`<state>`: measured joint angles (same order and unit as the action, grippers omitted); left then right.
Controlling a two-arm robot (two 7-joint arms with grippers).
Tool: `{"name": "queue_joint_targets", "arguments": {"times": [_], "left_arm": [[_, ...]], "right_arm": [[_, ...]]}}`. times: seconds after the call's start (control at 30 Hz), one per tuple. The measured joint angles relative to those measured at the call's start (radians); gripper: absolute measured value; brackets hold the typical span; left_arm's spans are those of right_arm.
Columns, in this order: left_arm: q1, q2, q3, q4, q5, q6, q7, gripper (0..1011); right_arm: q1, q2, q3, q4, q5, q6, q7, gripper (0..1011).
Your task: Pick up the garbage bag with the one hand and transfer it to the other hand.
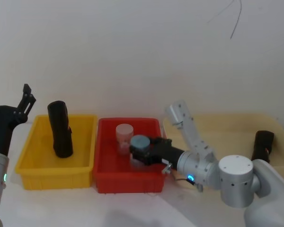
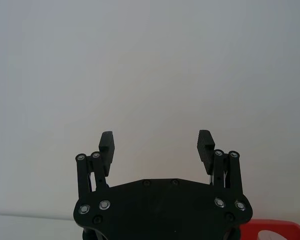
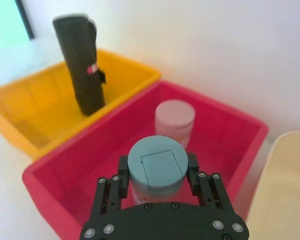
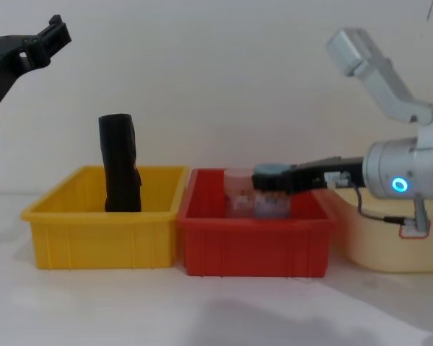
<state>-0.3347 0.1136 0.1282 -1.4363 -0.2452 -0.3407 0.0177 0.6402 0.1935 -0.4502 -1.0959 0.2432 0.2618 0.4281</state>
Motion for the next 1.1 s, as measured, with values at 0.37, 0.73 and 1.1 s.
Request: {"name": "queue_joint_targets", "arguments": {"times": [0.37,0.73,1.1], "left_arm": [[0.000,0.000,0.000,0.000,0.000,0.000,0.000,1001],[0.000,0.000,0.000,0.000,0.000,0.000,0.000,1001],[0.000,0.000,0.000,0.000,0.000,0.000,0.000,1001]], "right_arm": [[-0.029,0.026,0.082,-0.111,0.044,-0.022,-0.055,660],[-0.075,0.076,0.163,-0.200,0.051,-0.029,-0.133,660],[-0.137,0.132,0.229,-0.222,0.031,-0.013,-0.199,660]]}}
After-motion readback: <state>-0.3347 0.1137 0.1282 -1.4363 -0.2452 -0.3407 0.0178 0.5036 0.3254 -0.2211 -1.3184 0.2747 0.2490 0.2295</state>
